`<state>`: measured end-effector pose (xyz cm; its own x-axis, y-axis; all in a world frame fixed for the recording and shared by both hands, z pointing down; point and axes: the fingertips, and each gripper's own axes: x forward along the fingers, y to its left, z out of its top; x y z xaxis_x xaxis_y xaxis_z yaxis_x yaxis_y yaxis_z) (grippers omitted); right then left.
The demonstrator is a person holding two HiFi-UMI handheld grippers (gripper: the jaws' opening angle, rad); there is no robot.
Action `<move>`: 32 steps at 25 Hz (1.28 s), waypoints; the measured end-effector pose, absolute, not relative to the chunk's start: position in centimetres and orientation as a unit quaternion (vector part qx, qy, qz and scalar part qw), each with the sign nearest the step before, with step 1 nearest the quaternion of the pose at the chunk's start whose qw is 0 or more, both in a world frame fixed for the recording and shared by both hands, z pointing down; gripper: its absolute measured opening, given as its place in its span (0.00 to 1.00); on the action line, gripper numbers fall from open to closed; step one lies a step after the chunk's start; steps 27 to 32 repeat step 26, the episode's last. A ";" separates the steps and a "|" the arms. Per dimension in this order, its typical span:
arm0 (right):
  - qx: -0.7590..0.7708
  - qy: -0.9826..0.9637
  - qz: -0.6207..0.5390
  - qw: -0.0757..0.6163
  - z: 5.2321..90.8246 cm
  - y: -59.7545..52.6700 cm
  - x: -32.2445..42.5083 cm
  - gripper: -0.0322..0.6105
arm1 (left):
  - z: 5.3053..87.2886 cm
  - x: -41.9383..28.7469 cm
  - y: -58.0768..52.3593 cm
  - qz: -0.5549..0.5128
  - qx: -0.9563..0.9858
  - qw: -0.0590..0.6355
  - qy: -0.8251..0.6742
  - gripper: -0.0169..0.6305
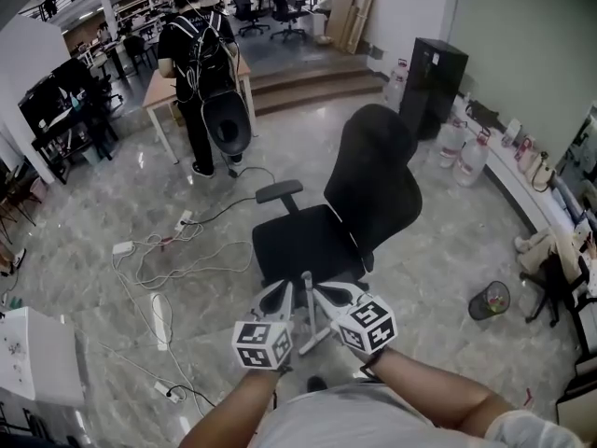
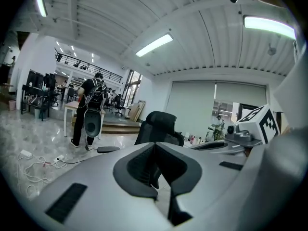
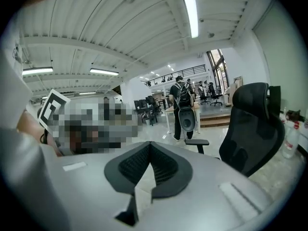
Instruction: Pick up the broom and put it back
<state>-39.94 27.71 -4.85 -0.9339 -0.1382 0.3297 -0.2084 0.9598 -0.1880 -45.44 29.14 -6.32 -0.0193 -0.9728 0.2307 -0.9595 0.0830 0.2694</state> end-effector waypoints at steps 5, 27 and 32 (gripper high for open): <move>0.097 -0.977 0.114 0.151 -5.2 27.6 -39.9 0.05 | -6.2 -45.3 28.9 -0.021 0.678 0.181 -0.712 0.04; 0.107 -0.977 0.118 0.139 -6.4 27.3 -39.0 0.05 | -6.9 -43.7 28.5 -0.017 0.683 0.176 -0.708 0.04; 0.107 -0.977 0.118 0.139 -6.4 27.3 -39.0 0.05 | -6.9 -43.7 28.5 -0.017 0.683 0.176 -0.708 0.04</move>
